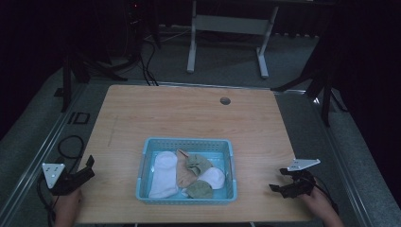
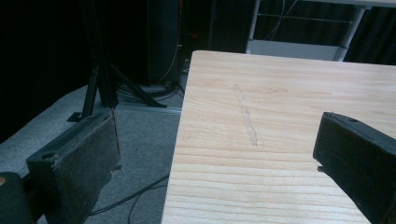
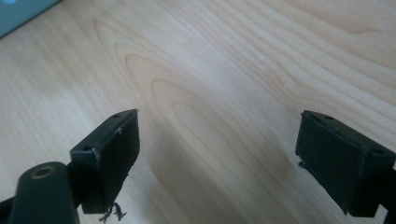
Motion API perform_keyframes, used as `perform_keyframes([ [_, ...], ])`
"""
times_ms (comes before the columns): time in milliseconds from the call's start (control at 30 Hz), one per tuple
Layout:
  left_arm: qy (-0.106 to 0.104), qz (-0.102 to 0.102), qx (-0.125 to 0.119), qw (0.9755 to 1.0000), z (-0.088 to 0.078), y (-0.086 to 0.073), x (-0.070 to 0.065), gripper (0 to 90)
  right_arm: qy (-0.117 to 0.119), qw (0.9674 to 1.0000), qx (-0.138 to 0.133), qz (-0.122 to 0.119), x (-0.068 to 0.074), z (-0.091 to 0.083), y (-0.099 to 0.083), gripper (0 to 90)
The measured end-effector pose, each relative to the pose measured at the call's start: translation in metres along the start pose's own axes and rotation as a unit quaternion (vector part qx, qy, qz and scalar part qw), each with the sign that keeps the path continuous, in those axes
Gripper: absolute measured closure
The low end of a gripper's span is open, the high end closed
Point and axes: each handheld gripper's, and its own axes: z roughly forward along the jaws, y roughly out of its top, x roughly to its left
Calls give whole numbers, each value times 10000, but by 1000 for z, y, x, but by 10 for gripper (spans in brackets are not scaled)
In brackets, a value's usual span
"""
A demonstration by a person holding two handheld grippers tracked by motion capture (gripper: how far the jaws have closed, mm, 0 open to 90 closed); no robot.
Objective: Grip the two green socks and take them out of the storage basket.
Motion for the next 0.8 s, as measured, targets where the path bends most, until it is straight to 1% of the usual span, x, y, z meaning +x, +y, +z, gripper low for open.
perform_keyframes([
  [67,-6,-1,0,10000,0,0,0,3,29,9999,163,-40,1,-1,3,133],
  [133,-8,1,-2,10000,0,0,0,3,140,9995,276,-41,0,-2,6,132],
  [167,-8,2,0,10000,0,0,0,3,140,9995,276,-41,0,-2,6,132],
  [200,-16,5,1,10000,0,0,0,4,158,9993,335,-41,1,-3,7,132],
  [233,-12,2,-3,10000,0,0,0,3,256,9985,478,-54,1,-3,9,132],
  [267,-11,5,-1,10000,0,0,0,3,256,9985,478,-54,1,-3,9,132],
  [367,-27,-10,17,10000,0,0,0,4,358,9974,612,-139,4,-5,13,134],
  [400,-30,-21,28,10000,1,0,0,4,391,9969,658,-203,6,-6,15,134],
  [433,-26,-32,31,10000,0,0,1,3,352,9960,752,-331,8,-7,17,133],
  [467,-26,-32,31,10000,0,0,1,4,352,9960,752,-331,8,-7,17,133],
  [500,-25,-26,25,10000,0,0,1,4,307,9953,836,-377,9,-7,18,133],
  [533,-21,-19,20,10000,0,0,0,3,315,9944,923,-412,9,-7,19,129],
  [567,-21,-14,19,10000,0,0,0,4,390,9923,1078,-475,10,-6,20,128],
  [600,-19,-15,20,10000,0,0,0,4,390,9923,1078,-475,10,-6,20,128],
  [633,-23,-15,21,10000,0,0,0,4,364,9907,1206,-513,11,-5,21,127],
  [667,-21,-15,20,10000,0,0,0,4,364,9907,1206,-513,11,-5,21,127],
  [700,-22,-16,20,10000,0,0,0,3,329,9891,1332,-528,13,-3,22,127],
  [733,-25,-15,20,10000,0,0,0,3,329,9891,1332,-528,13,-3,22,127],
  [767,-27,-17,26,10000,1,0,0,4,329,9875,1434,-567,15,-1,24,127],
  [800,-28,-11,33,10000,0,0,0,4,329,9875,1434,-567,15,-1,24,127],
])
